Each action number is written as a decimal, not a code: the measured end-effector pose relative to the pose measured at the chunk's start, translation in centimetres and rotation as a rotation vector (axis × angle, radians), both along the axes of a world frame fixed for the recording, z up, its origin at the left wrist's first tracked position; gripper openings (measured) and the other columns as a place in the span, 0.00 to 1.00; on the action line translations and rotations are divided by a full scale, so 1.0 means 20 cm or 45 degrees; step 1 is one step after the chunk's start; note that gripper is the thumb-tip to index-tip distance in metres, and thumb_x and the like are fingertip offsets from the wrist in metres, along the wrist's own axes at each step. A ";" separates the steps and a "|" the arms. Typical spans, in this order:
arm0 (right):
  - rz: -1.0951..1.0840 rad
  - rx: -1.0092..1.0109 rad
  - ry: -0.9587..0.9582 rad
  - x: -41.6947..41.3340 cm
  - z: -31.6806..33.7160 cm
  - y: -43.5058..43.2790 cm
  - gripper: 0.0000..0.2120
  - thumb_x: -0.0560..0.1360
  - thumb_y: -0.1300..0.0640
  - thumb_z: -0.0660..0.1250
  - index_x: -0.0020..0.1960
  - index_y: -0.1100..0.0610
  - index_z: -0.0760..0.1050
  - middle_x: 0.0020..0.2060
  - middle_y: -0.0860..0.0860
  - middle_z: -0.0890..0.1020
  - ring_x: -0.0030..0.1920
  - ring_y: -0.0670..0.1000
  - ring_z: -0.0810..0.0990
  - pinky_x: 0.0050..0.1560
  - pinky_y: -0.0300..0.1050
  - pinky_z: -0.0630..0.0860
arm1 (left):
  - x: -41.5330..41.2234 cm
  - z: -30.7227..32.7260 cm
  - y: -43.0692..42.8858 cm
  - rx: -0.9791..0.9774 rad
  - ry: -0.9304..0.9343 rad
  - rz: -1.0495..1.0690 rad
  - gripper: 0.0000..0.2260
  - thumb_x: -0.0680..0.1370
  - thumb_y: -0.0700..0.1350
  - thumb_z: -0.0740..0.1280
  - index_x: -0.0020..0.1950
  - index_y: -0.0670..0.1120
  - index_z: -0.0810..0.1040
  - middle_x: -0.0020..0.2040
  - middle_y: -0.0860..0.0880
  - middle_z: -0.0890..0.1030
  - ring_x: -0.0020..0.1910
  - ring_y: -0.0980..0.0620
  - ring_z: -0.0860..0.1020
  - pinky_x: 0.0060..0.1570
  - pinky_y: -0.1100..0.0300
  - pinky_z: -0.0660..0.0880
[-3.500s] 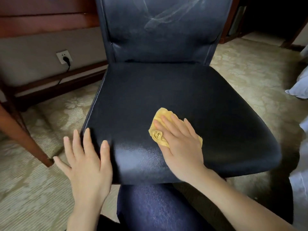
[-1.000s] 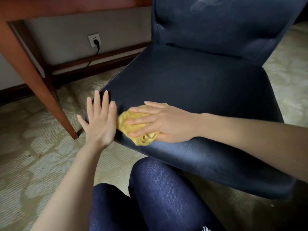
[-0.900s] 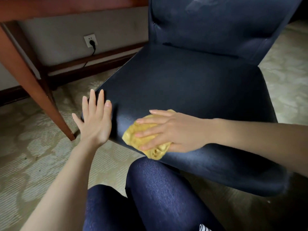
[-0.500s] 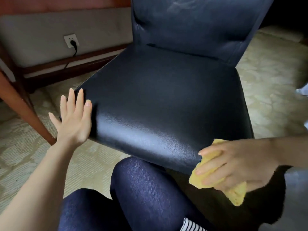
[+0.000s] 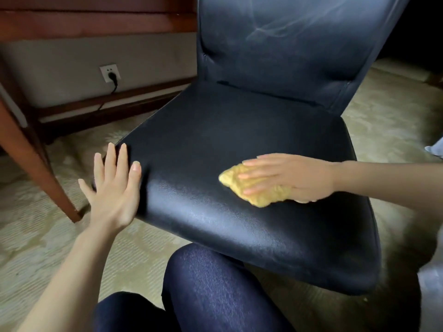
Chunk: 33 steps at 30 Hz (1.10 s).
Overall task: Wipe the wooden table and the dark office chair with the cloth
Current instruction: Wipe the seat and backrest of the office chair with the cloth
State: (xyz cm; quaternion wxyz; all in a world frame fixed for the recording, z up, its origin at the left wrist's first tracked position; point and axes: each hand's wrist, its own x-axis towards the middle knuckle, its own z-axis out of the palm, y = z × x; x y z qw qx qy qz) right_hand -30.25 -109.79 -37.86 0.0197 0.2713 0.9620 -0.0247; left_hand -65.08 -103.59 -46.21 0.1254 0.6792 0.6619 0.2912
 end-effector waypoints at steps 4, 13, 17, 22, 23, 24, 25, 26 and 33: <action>-0.322 -0.133 0.277 -0.22 -0.07 0.25 0.21 0.82 0.47 0.49 0.73 0.50 0.63 0.74 0.47 0.60 0.76 0.43 0.50 0.75 0.38 0.45 | 0.01 0.01 -0.03 0.030 -0.007 -0.025 0.25 0.80 0.60 0.40 0.77 0.58 0.47 0.78 0.59 0.44 0.76 0.57 0.39 0.70 0.41 0.36; -0.600 -0.279 0.727 -0.72 -0.10 0.79 0.15 0.82 0.55 0.58 0.65 0.58 0.75 0.56 0.40 0.78 0.55 0.31 0.72 0.54 0.22 0.64 | -0.09 0.09 0.03 0.124 -0.109 -0.118 0.34 0.73 0.65 0.34 0.74 0.60 0.60 0.77 0.59 0.53 0.75 0.61 0.42 0.70 0.49 0.30; -0.772 -0.709 1.355 -0.94 -0.07 1.01 0.12 0.83 0.56 0.55 0.55 0.55 0.77 0.42 0.41 0.82 0.45 0.37 0.81 0.49 0.29 0.74 | -0.21 0.23 0.22 0.125 -0.075 -0.191 0.34 0.72 0.67 0.35 0.69 0.61 0.68 0.72 0.62 0.64 0.75 0.60 0.51 0.70 0.49 0.32; -1.048 -1.250 1.762 -1.11 0.21 1.12 0.18 0.82 0.48 0.55 0.61 0.57 0.77 0.49 0.52 0.85 0.48 0.50 0.83 0.53 0.45 0.77 | -0.37 0.64 0.40 0.062 -0.009 -0.356 0.34 0.74 0.67 0.37 0.58 0.55 0.77 0.54 0.65 0.71 0.70 0.59 0.61 0.70 0.45 0.35; -1.101 -1.332 1.809 -1.11 0.30 1.12 0.18 0.82 0.47 0.56 0.59 0.57 0.77 0.49 0.53 0.85 0.47 0.52 0.83 0.52 0.46 0.77 | -0.38 0.73 0.41 0.044 0.010 -0.362 0.34 0.72 0.67 0.38 0.57 0.54 0.77 0.53 0.64 0.72 0.68 0.60 0.63 0.70 0.46 0.36; -1.160 -1.429 1.857 -1.11 0.44 1.11 0.18 0.82 0.47 0.56 0.57 0.57 0.78 0.48 0.54 0.85 0.46 0.53 0.84 0.51 0.47 0.78 | -0.40 0.88 0.41 0.018 0.012 -0.377 0.34 0.72 0.67 0.38 0.56 0.54 0.78 0.53 0.63 0.73 0.65 0.61 0.64 0.71 0.46 0.38; -1.185 -1.527 1.918 -1.11 0.57 1.09 0.17 0.81 0.48 0.56 0.56 0.57 0.79 0.48 0.55 0.85 0.45 0.53 0.84 0.49 0.47 0.78 | -0.40 1.01 0.40 0.005 -0.008 -0.400 0.33 0.73 0.67 0.39 0.57 0.54 0.78 0.53 0.63 0.74 0.63 0.62 0.66 0.71 0.46 0.40; -1.192 -1.612 1.979 -1.10 0.73 1.07 0.17 0.81 0.49 0.56 0.55 0.58 0.79 0.48 0.56 0.85 0.44 0.55 0.84 0.47 0.47 0.79 | -0.40 1.16 0.39 -0.006 -0.049 -0.411 0.30 0.74 0.66 0.42 0.59 0.55 0.78 0.54 0.63 0.74 0.61 0.63 0.68 0.73 0.46 0.44; -0.828 -2.061 2.310 -1.03 1.74 0.89 0.19 0.80 0.51 0.58 0.59 0.64 0.78 0.53 0.63 0.82 0.49 0.62 0.83 0.56 0.64 0.76 | -0.24 2.12 0.36 -0.122 -0.477 -0.322 0.28 0.78 0.57 0.60 0.76 0.55 0.56 0.73 0.57 0.65 0.63 0.63 0.70 0.56 0.69 0.64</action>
